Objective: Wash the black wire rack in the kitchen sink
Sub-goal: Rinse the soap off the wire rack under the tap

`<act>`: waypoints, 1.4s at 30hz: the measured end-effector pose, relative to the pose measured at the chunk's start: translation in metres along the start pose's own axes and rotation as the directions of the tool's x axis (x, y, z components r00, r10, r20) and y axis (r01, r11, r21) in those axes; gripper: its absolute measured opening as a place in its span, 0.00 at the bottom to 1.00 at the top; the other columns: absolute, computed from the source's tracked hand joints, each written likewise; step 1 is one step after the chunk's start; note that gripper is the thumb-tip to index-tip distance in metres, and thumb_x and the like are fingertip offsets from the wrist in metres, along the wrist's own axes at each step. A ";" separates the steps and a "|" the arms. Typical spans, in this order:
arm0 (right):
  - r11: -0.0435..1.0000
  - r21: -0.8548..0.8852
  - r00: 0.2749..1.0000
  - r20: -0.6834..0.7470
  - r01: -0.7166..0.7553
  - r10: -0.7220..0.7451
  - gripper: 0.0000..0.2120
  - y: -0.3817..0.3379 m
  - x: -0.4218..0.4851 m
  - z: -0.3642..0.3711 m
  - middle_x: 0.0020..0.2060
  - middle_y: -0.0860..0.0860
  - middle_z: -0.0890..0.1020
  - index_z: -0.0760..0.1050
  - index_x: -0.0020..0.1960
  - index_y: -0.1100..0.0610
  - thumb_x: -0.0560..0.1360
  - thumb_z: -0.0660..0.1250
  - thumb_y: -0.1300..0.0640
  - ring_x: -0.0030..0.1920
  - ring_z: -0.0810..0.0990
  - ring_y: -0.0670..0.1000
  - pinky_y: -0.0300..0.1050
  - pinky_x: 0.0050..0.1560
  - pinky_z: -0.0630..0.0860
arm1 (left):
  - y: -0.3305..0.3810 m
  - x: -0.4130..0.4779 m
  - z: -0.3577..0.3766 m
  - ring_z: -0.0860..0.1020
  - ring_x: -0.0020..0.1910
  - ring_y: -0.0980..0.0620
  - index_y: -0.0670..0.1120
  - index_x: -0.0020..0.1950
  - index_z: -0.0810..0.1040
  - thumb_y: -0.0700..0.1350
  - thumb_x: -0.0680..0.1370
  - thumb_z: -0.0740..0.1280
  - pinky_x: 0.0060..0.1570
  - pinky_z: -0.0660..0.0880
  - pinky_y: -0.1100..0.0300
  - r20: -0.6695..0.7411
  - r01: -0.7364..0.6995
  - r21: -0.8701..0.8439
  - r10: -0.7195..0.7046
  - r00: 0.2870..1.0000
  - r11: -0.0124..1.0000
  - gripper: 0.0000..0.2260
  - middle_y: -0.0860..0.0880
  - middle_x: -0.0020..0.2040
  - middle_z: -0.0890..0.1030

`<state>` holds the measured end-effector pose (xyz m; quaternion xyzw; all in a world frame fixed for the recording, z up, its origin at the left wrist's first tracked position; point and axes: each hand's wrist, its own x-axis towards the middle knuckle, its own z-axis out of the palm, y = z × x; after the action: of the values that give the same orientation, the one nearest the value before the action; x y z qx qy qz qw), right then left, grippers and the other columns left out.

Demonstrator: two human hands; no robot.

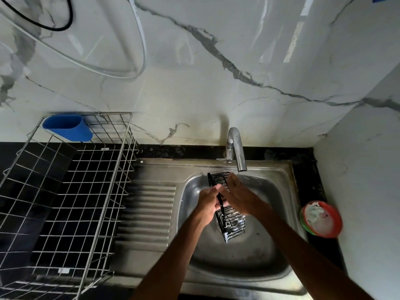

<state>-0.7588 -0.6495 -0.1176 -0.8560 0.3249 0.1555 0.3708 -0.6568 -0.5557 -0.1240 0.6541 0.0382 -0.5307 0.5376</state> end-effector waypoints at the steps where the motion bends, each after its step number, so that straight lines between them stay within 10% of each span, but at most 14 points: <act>1: 0.998 0.052 1.000 -0.005 -0.028 0.029 0.41 -0.001 0.001 -0.004 0.81 0.57 0.44 0.45 0.81 0.63 0.81 0.43 0.33 0.81 0.42 0.54 0.49 0.80 0.46 | 0.000 0.001 0.001 0.85 0.40 0.48 0.39 0.49 0.81 0.43 0.84 0.65 0.38 0.82 0.56 0.013 -0.001 -0.004 0.001 1.000 1.000 0.10 0.43 0.41 0.85; 6: 0.978 0.180 0.993 -0.061 0.106 -0.097 0.40 0.009 -0.006 0.007 0.77 0.68 0.58 0.61 0.76 0.66 0.82 0.32 0.39 0.78 0.53 0.67 0.66 0.76 0.58 | 0.006 0.007 0.005 0.84 0.40 0.50 0.42 0.54 0.82 0.40 0.84 0.63 0.37 0.81 0.57 -0.005 -0.027 0.015 0.027 1.000 1.000 0.07 0.46 0.41 0.85; 11: 0.984 -0.020 0.969 -0.173 0.176 -0.177 0.43 0.013 -0.041 0.027 0.78 0.47 0.40 0.42 0.82 0.56 0.76 0.34 0.29 0.79 0.36 0.46 0.44 0.78 0.38 | 0.005 0.009 0.008 0.84 0.44 0.47 0.45 0.56 0.82 0.42 0.85 0.61 0.57 0.81 0.46 0.009 -0.040 0.088 0.039 0.999 0.995 0.10 0.42 0.46 0.86; 15: 0.988 0.056 0.988 -0.065 0.142 -0.138 0.36 0.025 -0.019 0.018 0.80 0.51 0.36 0.38 0.82 0.56 0.83 0.40 0.36 0.79 0.33 0.48 0.47 0.78 0.38 | 0.001 0.009 0.010 0.82 0.39 0.50 0.43 0.58 0.82 0.43 0.86 0.61 0.45 0.83 0.51 0.069 -0.065 0.151 0.055 0.996 0.986 0.11 0.45 0.40 0.83; 20: 0.981 0.193 1.000 0.001 -0.013 0.013 0.30 0.019 0.033 -0.008 0.78 0.60 0.62 0.60 0.79 0.58 0.85 0.45 0.40 0.78 0.60 0.61 0.58 0.76 0.61 | 0.005 0.008 0.012 0.85 0.45 0.41 0.37 0.55 0.80 0.44 0.86 0.62 0.57 0.81 0.39 0.128 -0.059 0.111 0.044 0.991 0.992 0.12 0.38 0.46 0.86; 22: 0.961 0.276 0.999 -0.031 -0.012 0.022 0.30 0.010 0.040 -0.020 0.61 0.60 0.80 0.75 0.66 0.56 0.83 0.47 0.36 0.62 0.79 0.59 0.52 0.61 0.74 | 0.009 0.008 0.011 0.85 0.45 0.41 0.37 0.57 0.80 0.42 0.87 0.59 0.54 0.83 0.43 0.159 -0.046 0.118 0.026 0.987 0.992 0.12 0.37 0.47 0.86; 25: 0.925 0.345 0.982 -0.035 -0.160 0.183 0.28 0.016 0.046 -0.035 0.54 0.55 0.84 0.81 0.61 0.53 0.81 0.55 0.34 0.57 0.82 0.56 0.48 0.57 0.75 | 0.020 0.006 0.008 0.87 0.44 0.42 0.38 0.64 0.78 0.42 0.88 0.56 0.46 0.85 0.53 0.243 -0.037 0.162 -0.004 0.970 0.986 0.13 0.37 0.47 0.87; 29: 0.912 0.410 0.998 0.066 -0.008 -0.021 0.13 0.047 0.032 -0.052 0.41 0.41 0.83 0.81 0.52 0.45 0.76 0.68 0.37 0.44 0.82 0.45 0.41 0.47 0.76 | 0.033 0.011 0.002 0.87 0.38 0.45 0.40 0.58 0.79 0.44 0.87 0.58 0.28 0.77 0.64 0.291 -0.084 0.368 -0.029 0.956 0.926 0.12 0.38 0.43 0.87; 37: 0.717 0.622 0.918 0.009 -0.315 0.395 0.11 0.068 0.002 -0.050 0.39 0.56 0.83 0.80 0.49 0.55 0.72 0.77 0.51 0.39 0.85 0.55 0.55 0.31 0.83 | 0.047 0.042 0.020 0.83 0.28 0.53 0.43 0.44 0.83 0.51 0.84 0.66 0.28 0.77 0.61 0.431 -0.441 0.681 0.168 0.887 0.584 0.15 0.48 0.31 0.84; 42: 0.521 0.773 0.813 -0.010 -0.363 0.583 0.16 0.049 -0.017 -0.043 0.37 0.66 0.82 0.80 0.49 0.66 0.73 0.76 0.53 0.36 0.85 0.63 0.63 0.30 0.82 | 0.037 0.048 0.038 0.80 0.59 0.43 0.43 0.58 0.82 0.48 0.86 0.60 0.60 0.76 0.48 0.533 -0.554 0.830 0.384 0.754 -0.064 0.13 0.40 0.55 0.84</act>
<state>-0.8033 -0.6989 -0.1060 -0.5189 0.6281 -0.0117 0.5797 -0.6382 -0.6246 -0.1292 0.7692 -0.5760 -0.2440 0.1304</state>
